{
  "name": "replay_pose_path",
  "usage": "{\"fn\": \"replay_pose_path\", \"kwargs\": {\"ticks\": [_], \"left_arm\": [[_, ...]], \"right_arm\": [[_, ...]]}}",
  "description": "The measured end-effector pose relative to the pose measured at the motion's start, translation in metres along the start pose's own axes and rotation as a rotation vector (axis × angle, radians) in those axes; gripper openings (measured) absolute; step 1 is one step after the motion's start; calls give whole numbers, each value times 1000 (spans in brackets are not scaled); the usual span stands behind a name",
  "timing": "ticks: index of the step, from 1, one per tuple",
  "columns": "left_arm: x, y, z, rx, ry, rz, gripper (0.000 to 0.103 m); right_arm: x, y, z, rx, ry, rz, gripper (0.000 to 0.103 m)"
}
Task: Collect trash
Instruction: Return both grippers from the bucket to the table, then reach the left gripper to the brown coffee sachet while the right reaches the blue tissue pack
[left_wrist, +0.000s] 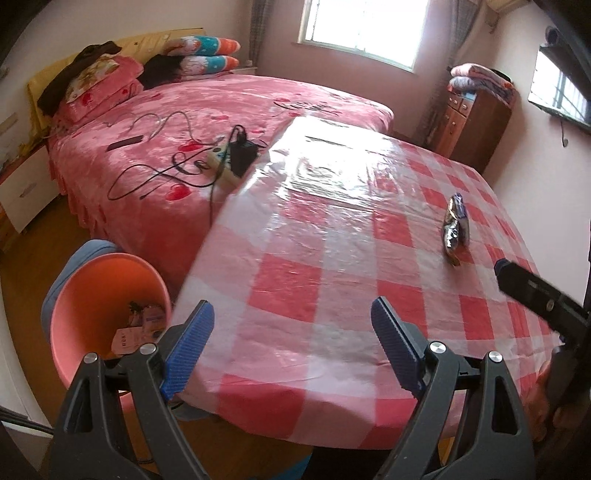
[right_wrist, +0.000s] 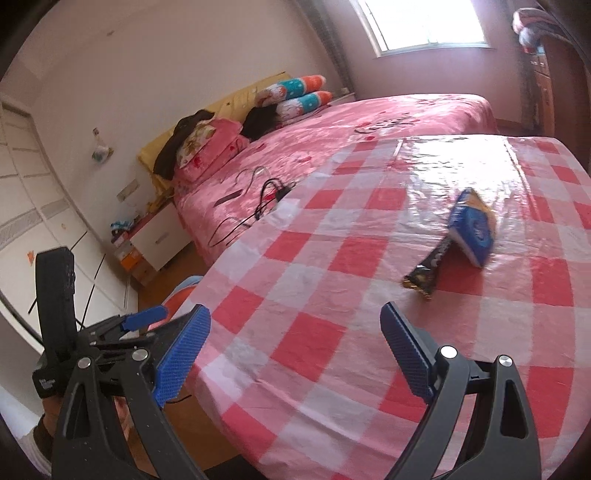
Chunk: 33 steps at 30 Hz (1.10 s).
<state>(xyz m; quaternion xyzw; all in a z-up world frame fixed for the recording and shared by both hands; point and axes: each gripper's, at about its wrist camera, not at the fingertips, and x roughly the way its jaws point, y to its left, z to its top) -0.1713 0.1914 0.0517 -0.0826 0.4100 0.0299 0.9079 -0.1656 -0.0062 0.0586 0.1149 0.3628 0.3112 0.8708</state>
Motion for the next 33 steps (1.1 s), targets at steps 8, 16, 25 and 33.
{"fn": "replay_pose_path", "kwargs": {"ticks": [8, 16, 25, 33], "left_arm": [[14, -30, 1, 61, 28, -38, 87], [29, -60, 1, 132, 55, -84, 87], [39, -79, 2, 198, 64, -108, 87], [49, -83, 2, 206, 82, -131, 87]], "right_arm": [[-24, -43, 7, 97, -73, -51, 92], [-29, -100, 19, 258, -98, -84, 92], [-2, -128, 45, 314, -51, -93, 83], [35, -133, 63, 299, 10, -137, 77]]}}
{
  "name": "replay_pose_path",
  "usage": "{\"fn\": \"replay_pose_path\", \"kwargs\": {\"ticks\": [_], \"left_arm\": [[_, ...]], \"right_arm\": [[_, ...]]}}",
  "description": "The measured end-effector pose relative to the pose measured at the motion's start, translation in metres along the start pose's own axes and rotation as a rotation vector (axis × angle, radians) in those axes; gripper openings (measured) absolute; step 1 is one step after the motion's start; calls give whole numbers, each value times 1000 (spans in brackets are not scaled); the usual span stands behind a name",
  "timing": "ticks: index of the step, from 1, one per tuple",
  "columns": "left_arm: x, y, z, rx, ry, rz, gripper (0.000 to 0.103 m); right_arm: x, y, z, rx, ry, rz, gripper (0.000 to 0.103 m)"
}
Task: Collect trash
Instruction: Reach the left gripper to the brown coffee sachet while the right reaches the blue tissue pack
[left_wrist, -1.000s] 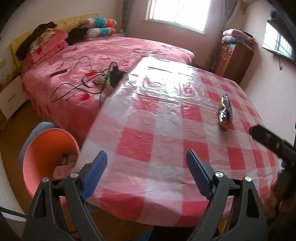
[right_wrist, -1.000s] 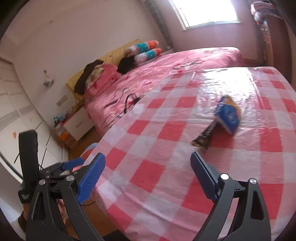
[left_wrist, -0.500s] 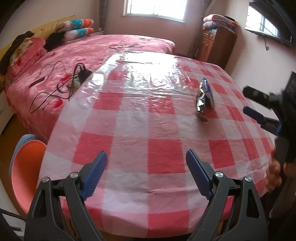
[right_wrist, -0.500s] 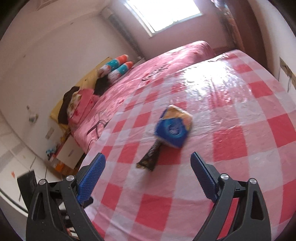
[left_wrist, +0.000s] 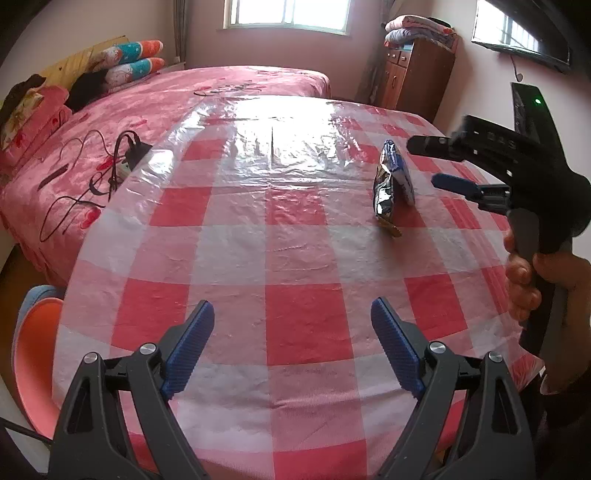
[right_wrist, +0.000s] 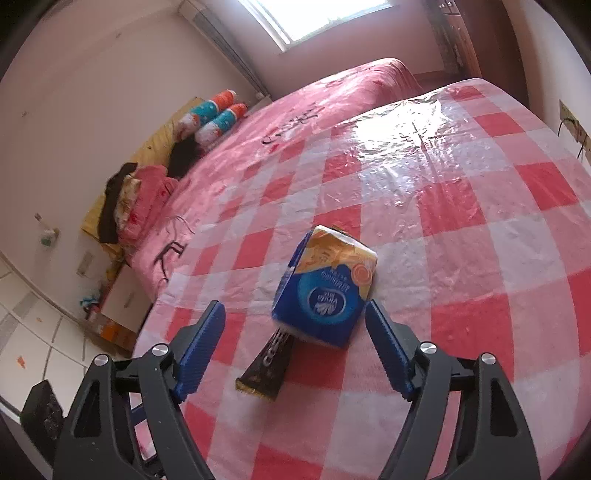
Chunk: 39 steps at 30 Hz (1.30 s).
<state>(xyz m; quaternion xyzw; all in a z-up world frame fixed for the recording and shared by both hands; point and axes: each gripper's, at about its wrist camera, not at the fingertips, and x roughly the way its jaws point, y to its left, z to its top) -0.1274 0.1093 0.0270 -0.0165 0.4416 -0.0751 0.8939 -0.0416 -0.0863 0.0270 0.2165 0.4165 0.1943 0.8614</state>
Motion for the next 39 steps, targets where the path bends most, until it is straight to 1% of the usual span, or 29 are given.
{"fn": "replay_pose_path", "kwargs": {"ticks": [8, 15, 19, 22, 23, 26, 31, 37, 39], "left_arm": [[9, 2, 5, -8, 10, -20, 87], [17, -2, 12, -6, 10, -44, 87], [21, -5, 17, 0, 10, -59, 87], [23, -10, 23, 9, 3, -70, 87], [24, -12, 25, 11, 1, -74, 87], [28, -20, 33, 25, -7, -92, 87], [40, -37, 46, 60, -11, -108, 87], [60, -55, 66, 106, -28, -112, 87], [67, -62, 72, 125, -31, -116, 86]], "right_arm": [[21, -4, 9, -30, 8, -75, 77], [29, -6, 7, -56, 12, -117, 76], [28, -12, 7, -68, 10, -175, 75], [24, -23, 9, -80, 2, -249, 75], [22, -28, 9, -78, -2, -257, 73], [16, -38, 11, -68, -9, -292, 73], [14, -50, 15, -63, -10, -288, 74], [20, -42, 13, -153, -6, -340, 77], [25, -39, 14, -170, 3, -343, 78]]}}
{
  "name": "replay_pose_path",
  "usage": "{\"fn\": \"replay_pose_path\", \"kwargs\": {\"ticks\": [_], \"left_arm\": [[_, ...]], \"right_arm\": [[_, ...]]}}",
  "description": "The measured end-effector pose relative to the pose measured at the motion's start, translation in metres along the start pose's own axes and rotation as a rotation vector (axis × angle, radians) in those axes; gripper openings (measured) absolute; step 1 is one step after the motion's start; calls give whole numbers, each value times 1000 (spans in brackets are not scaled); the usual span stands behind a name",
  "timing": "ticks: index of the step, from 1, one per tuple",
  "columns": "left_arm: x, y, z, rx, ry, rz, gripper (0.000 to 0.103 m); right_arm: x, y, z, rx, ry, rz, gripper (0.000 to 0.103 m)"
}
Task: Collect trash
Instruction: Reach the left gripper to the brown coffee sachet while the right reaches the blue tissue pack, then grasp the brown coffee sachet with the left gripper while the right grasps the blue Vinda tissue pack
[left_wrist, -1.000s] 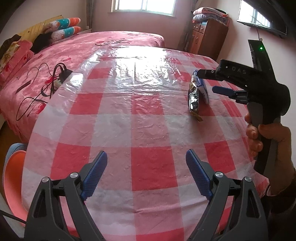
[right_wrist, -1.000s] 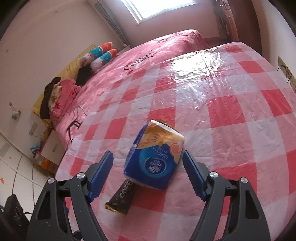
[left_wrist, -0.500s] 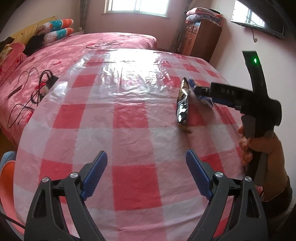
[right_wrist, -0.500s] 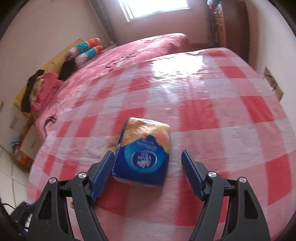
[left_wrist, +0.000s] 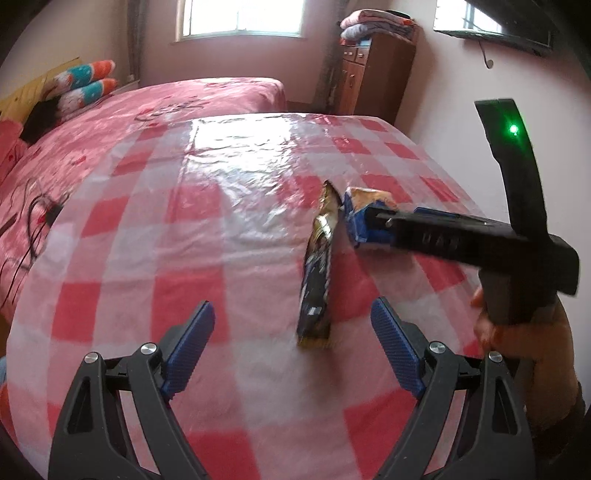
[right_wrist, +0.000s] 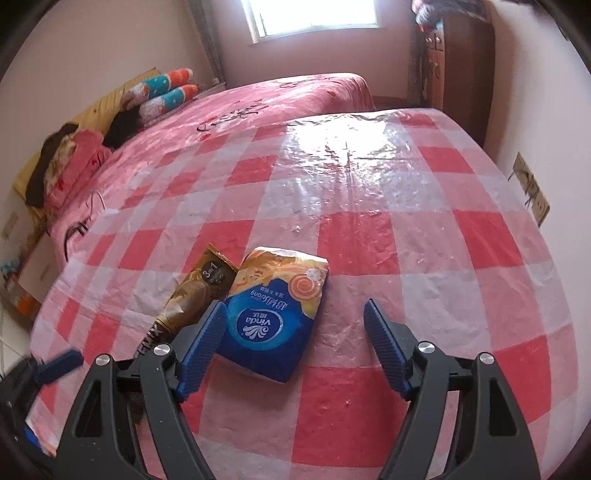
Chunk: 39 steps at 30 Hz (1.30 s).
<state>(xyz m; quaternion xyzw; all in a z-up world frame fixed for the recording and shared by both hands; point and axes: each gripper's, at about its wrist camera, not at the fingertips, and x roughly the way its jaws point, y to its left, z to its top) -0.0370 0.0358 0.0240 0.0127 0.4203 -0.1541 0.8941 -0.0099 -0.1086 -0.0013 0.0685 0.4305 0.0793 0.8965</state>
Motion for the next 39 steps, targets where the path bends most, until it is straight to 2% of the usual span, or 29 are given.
{"fn": "replay_pose_path", "kwargs": {"ticks": [1, 3, 5, 13, 16, 24, 28, 39], "left_arm": [[5, -3, 3, 15, -1, 5, 85], [14, -7, 8, 36, 0, 28, 73], [21, -10, 13, 51, 10, 26, 66], [45, -16, 26, 69, 30, 25, 56], [47, -17, 30, 58, 24, 11, 44], [49, -13, 32, 15, 19, 36, 13], [47, -4, 31, -45, 14, 5, 12], [26, 10, 17, -82, -11, 23, 12]], "right_arm": [[1, 1, 1, -8, 2, -5, 78], [3, 1, 3, -11, 3, -8, 78], [4, -2, 5, 8, -2, 14, 79], [3, -5, 6, 27, -7, 66, 84], [3, -5, 8, 24, -6, 67, 84], [6, -1, 9, 7, 1, 54, 84], [8, 6, 9, -22, 10, 19, 84], [21, 30, 7, -135, 46, -101, 83]]}}
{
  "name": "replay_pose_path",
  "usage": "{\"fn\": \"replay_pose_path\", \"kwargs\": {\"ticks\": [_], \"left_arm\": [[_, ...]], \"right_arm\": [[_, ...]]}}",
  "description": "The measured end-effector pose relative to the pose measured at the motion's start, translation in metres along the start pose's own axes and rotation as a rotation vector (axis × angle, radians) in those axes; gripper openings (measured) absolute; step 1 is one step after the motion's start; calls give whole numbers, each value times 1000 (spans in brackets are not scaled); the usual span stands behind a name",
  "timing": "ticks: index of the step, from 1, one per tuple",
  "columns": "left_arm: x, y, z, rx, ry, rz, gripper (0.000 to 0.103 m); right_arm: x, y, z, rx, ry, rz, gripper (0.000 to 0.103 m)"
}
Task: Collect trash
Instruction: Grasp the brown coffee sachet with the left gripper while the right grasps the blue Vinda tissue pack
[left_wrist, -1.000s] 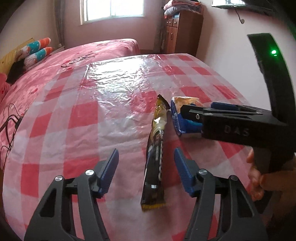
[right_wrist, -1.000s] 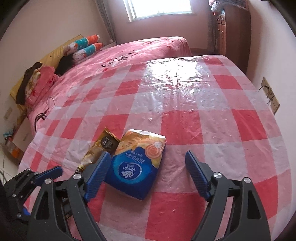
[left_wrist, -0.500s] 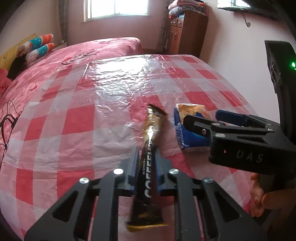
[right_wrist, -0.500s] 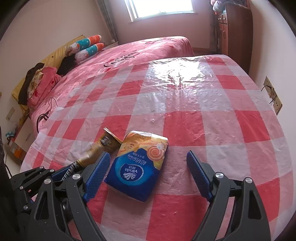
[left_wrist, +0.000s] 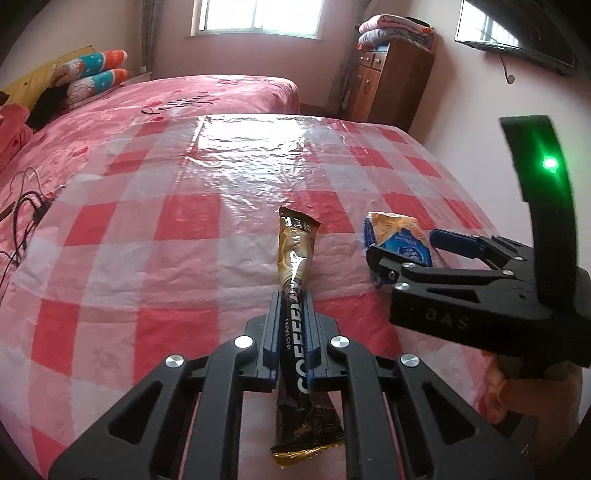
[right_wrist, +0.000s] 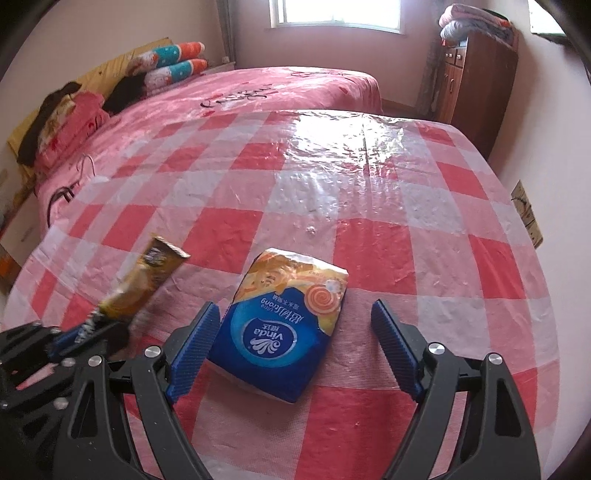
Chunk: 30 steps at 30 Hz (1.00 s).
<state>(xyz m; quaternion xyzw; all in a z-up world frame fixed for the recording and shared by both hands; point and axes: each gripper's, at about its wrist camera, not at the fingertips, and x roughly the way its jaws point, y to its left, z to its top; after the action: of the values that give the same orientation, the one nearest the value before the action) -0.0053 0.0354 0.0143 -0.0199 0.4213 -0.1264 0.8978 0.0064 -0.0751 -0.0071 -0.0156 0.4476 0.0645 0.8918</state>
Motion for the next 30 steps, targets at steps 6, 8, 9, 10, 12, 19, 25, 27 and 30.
{"fn": "replay_pose_path", "kwargs": {"ticks": [6, 8, 9, 10, 12, 19, 25, 27, 30], "left_arm": [[-12, 15, -11, -33, -1, 10, 12], [-16, 20, -15, -46, 0, 13, 12], [-18, 23, -17, -51, 1, 16, 12], [-20, 26, -19, -56, 2, 19, 12], [-24, 31, -23, -66, 3, 23, 12], [-37, 44, -35, -91, 1, 36, 12], [-46, 51, -42, -108, -6, 42, 12], [-49, 53, -44, -113, -10, 44, 12], [-52, 58, -46, -120, -14, 45, 12]], "right_arm": [[2, 8, 0, -53, -5, -5, 71], [1, 9, 0, -58, -7, 2, 68], [2, 10, 0, -63, -9, 5, 65], [1, 11, 0, -70, -11, 7, 62], [-1, 14, -1, -84, -16, 5, 58], [-3, 28, -2, -141, -34, -48, 53], [-6, 34, -6, -155, -40, -62, 51], [-7, 35, -8, -158, -42, -63, 50], [-10, 42, -12, -175, -52, -73, 50]]}}
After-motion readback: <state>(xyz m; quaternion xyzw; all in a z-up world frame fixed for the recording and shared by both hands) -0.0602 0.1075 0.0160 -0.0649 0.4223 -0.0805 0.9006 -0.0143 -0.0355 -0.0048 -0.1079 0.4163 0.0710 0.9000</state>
